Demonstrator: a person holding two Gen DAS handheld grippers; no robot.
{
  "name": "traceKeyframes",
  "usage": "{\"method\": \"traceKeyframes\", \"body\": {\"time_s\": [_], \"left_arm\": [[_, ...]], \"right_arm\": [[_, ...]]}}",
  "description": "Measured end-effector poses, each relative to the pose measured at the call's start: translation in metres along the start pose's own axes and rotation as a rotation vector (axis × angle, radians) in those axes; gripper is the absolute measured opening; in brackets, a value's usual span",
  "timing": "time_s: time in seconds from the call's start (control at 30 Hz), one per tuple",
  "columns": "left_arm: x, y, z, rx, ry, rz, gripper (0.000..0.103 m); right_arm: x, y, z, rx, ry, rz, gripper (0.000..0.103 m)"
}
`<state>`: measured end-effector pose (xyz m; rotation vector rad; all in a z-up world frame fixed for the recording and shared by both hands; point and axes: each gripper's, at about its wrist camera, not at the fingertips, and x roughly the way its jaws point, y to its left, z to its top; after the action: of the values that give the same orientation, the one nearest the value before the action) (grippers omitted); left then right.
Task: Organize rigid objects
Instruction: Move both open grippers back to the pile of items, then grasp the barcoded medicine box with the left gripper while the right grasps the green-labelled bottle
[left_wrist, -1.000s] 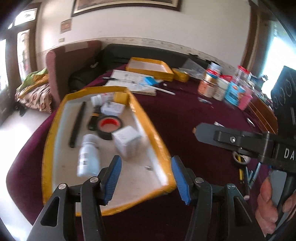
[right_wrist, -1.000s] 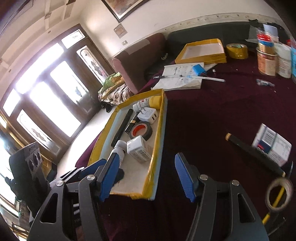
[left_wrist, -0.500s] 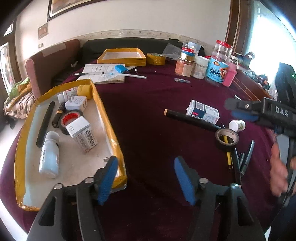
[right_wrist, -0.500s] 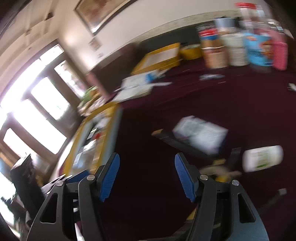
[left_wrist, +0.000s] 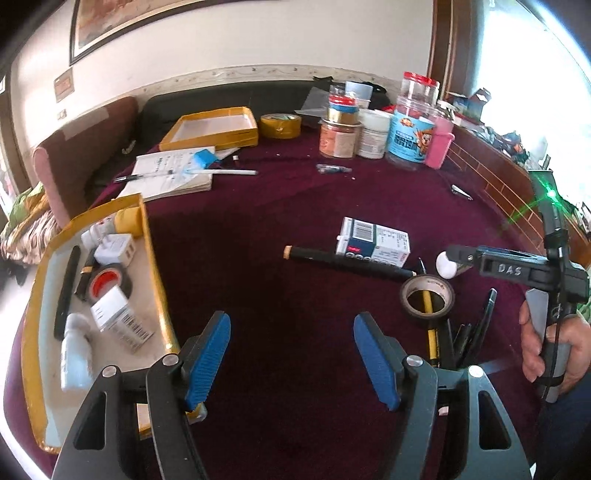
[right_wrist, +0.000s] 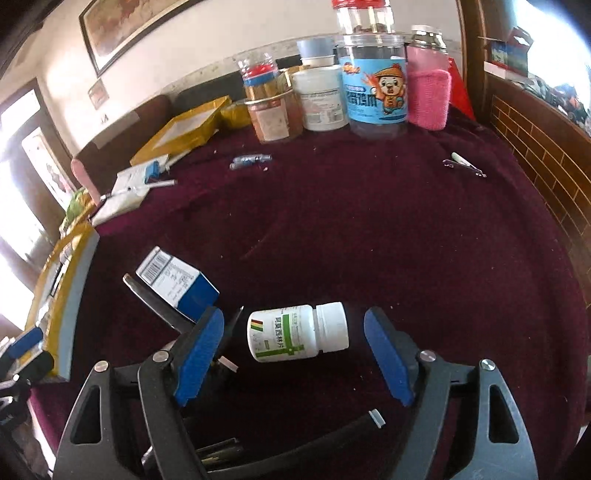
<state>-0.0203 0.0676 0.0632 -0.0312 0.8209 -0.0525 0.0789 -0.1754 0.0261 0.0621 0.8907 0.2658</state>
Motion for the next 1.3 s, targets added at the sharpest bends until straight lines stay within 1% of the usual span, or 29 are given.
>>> {"method": "traceKeyframes", "body": {"time_s": [0.07, 0.17, 0.2, 0.23, 0.3, 0.37, 0.43, 0.47, 0.53, 0.63, 0.7, 0.73, 0.77, 0.83, 0.87, 0.9, 0.93, 0.97, 1.0, 1.03, 1.07, 1.17, 1.23, 1.3], "left_arm": [[0.007, -0.003, 0.004, 0.009, 0.011, -0.005, 0.073], [0.016, -0.005, 0.013, 0.008, 0.021, -0.021, 0.073], [0.019, -0.005, 0.016, 0.009, 0.025, -0.032, 0.073], [0.023, -0.006, 0.021, 0.008, 0.034, -0.048, 0.073], [0.028, -0.009, 0.028, 0.009, 0.040, -0.079, 0.077], [0.034, -0.014, 0.038, 0.011, 0.056, -0.113, 0.082], [0.042, -0.023, 0.048, 0.031, 0.071, -0.162, 0.085], [0.045, -0.027, 0.052, 0.040, 0.075, -0.168, 0.086], [0.053, -0.038, 0.061, 0.060, 0.088, -0.189, 0.088], [0.061, -0.052, 0.071, 0.082, 0.098, -0.208, 0.088], [0.067, -0.064, 0.077, 0.130, 0.100, -0.231, 0.089], [0.071, -0.070, 0.080, 0.156, 0.115, -0.208, 0.089], [0.076, -0.072, 0.082, 0.156, 0.133, -0.184, 0.089], [0.084, -0.073, 0.086, 0.130, 0.174, -0.194, 0.089], [0.087, -0.072, 0.091, 0.104, 0.184, -0.199, 0.089], [0.090, -0.070, 0.094, 0.079, 0.192, -0.188, 0.089], [0.096, -0.067, 0.096, 0.046, 0.216, -0.162, 0.089], [0.104, -0.063, 0.096, 0.004, 0.268, -0.128, 0.089], [0.107, -0.061, 0.096, -0.024, 0.291, -0.126, 0.089], [0.109, -0.059, 0.096, -0.051, 0.295, -0.144, 0.089], [0.110, -0.059, 0.095, -0.058, 0.300, -0.144, 0.089], [0.116, -0.065, 0.093, -0.047, 0.317, -0.149, 0.088], [0.122, -0.069, 0.093, -0.039, 0.324, -0.137, 0.086], [0.133, -0.076, 0.100, -0.027, 0.322, -0.160, 0.081]], "right_arm": [[0.005, 0.000, -0.002, -0.010, 0.010, -0.025, 0.078], [0.013, -0.002, -0.006, 0.009, 0.033, -0.011, 0.077], [0.015, -0.003, -0.006, 0.016, 0.039, -0.005, 0.069], [0.018, -0.004, -0.006, 0.021, 0.054, 0.003, 0.059], [0.017, -0.007, -0.006, 0.032, 0.049, 0.004, 0.058], [0.014, -0.010, -0.005, 0.052, 0.035, 0.004, 0.057], [0.009, -0.016, -0.003, 0.082, 0.017, 0.005, 0.057], [0.007, -0.018, -0.003, 0.095, 0.012, 0.010, 0.057], [0.006, -0.021, -0.001, 0.115, 0.010, 0.023, 0.057], [0.007, -0.023, -0.001, 0.137, 0.020, 0.047, 0.057], [0.007, -0.025, -0.001, 0.145, 0.024, 0.059, 0.057], [0.006, -0.025, -0.001, 0.148, 0.025, 0.064, 0.057], [0.006, -0.025, -0.001, 0.151, 0.024, 0.068, 0.057], [0.005, -0.025, -0.001, 0.158, 0.022, 0.076, 0.057], [0.005, -0.024, -0.001, 0.158, 0.024, 0.081, 0.057], [0.005, -0.025, -0.001, 0.160, 0.026, 0.085, 0.057], [0.005, -0.025, -0.001, 0.166, 0.029, 0.094, 0.057], [0.005, -0.026, -0.002, 0.172, 0.032, 0.104, 0.057], [0.005, -0.026, -0.002, 0.174, 0.034, 0.109, 0.057], [0.005, -0.026, -0.002, 0.177, 0.036, 0.110, 0.057], [0.004, -0.027, -0.002, 0.184, 0.033, 0.114, 0.057], [0.001, -0.029, -0.001, 0.193, 0.021, 0.115, 0.057], [0.000, -0.030, 0.000, 0.199, 0.019, 0.117, 0.057], [0.000, -0.031, 0.000, 0.210, 0.019, 0.121, 0.057]]}}
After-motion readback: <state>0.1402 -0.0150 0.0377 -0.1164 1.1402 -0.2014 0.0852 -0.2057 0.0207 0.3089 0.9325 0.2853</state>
